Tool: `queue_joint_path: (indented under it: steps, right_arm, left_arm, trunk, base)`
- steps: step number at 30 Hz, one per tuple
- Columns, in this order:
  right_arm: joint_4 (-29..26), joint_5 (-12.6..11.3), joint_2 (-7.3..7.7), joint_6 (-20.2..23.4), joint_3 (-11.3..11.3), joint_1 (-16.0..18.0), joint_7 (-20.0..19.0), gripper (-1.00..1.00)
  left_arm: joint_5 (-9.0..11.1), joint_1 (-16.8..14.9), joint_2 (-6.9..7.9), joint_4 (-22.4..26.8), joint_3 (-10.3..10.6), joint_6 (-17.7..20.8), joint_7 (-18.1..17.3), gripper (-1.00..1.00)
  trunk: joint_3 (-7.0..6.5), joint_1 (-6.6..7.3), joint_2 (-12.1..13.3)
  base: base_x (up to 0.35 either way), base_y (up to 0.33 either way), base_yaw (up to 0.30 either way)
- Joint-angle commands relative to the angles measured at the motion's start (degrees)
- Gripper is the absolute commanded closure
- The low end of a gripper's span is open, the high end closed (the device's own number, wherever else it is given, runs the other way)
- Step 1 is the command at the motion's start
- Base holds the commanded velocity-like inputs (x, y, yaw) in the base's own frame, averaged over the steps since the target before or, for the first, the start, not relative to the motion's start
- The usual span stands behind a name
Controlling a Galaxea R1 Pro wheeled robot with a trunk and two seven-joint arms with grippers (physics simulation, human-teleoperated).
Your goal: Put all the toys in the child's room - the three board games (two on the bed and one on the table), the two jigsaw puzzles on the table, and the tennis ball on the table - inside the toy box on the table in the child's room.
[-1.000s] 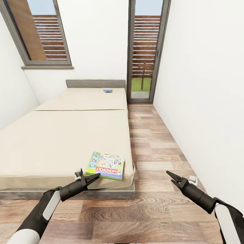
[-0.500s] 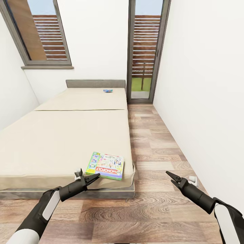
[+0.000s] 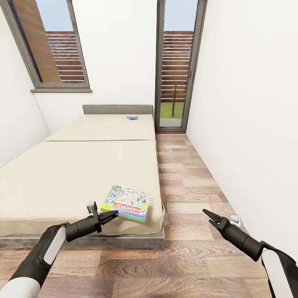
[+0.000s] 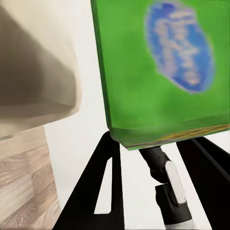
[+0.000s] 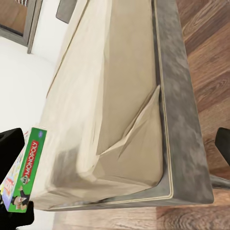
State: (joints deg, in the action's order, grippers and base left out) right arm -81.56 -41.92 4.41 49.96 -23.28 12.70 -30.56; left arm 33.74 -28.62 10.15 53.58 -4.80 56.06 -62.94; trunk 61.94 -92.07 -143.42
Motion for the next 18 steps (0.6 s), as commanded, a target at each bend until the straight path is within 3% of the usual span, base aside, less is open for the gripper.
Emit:
queue_joint_path:
  steps: [1, 6, 13, 18]
  right_arm:
    - [0.0, 0.1, -0.01, 0.3, -0.1, 0.0, -0.2, -1.00]
    - [0.0, 0.1, -0.01, 0.3, -0.1, 0.0, -0.2, -1.00]
    - [-0.1, 0.1, -0.01, 0.4, -0.1, 0.1, -0.2, -1.00]
    - [-0.1, -0.2, -0.86, -1.1, -0.1, 0.1, -0.2, -1.00]
  left_arm:
    - [-0.1, 0.0, 0.68, 1.3, 0.1, 1.4, -0.2, 1.00]
    - [0.0, 0.0, 3.12, 3.7, 0.8, 3.2, -0.4, 1.00]
    - [0.1, 0.0, 8.40, 4.3, 0.9, 3.9, -0.9, 1.00]
    - [0.5, 0.1, 7.63, 4.2, 1.0, 3.4, -1.2, 1.00]
  trunk:
    - [-0.18, 0.03, 0.0]
    - [-1.29, 0.16, 0.1]
    - [-2.84, 0.34, 0.2]
    - [-2.83, 0.35, 0.2]
  base:
    - [0.000, 0.000, 0.000]
    - [0.000, 0.000, 0.000]
    - [0.000, 0.000, 0.000]
    - [0.000, 0.000, 0.000]
